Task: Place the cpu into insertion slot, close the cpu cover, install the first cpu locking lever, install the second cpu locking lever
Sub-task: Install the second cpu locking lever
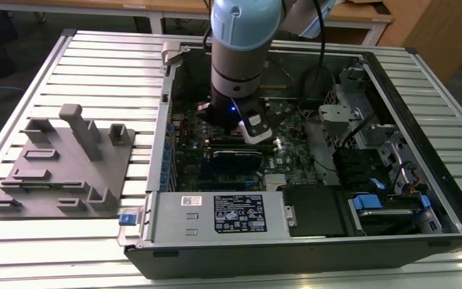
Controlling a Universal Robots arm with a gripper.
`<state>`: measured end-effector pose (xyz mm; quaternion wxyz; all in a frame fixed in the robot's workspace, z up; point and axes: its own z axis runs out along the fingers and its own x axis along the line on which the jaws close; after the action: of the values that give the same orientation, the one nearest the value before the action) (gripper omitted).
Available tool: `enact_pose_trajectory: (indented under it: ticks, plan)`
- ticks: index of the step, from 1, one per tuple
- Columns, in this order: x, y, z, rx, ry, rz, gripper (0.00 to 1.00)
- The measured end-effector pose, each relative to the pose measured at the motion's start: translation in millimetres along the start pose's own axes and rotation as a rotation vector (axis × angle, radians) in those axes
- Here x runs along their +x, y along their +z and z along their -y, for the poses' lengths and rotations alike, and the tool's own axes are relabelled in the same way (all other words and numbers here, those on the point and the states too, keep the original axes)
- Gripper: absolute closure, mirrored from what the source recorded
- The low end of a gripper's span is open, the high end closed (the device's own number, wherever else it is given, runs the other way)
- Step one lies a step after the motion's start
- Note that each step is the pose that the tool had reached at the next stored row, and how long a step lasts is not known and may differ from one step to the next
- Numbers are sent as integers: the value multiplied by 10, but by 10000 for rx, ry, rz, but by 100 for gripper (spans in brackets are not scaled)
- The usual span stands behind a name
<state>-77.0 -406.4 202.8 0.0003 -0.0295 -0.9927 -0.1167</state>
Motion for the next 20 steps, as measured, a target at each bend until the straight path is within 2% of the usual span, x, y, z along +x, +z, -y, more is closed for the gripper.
enact_pose_trajectory:
  ticks: [3,6,9,14,18,20]
  plan:
    - [-66,3,-16,47,17,-66,90]
    - [-97,14,-61,140,36,-136,90]
    - [-114,30,-127,307,46,-177,90]
    - [-181,41,-178,605,61,-221,90]
    - [-231,51,-223,731,82,-310,90]
    - [-249,62,-265,778,92,-346,90]
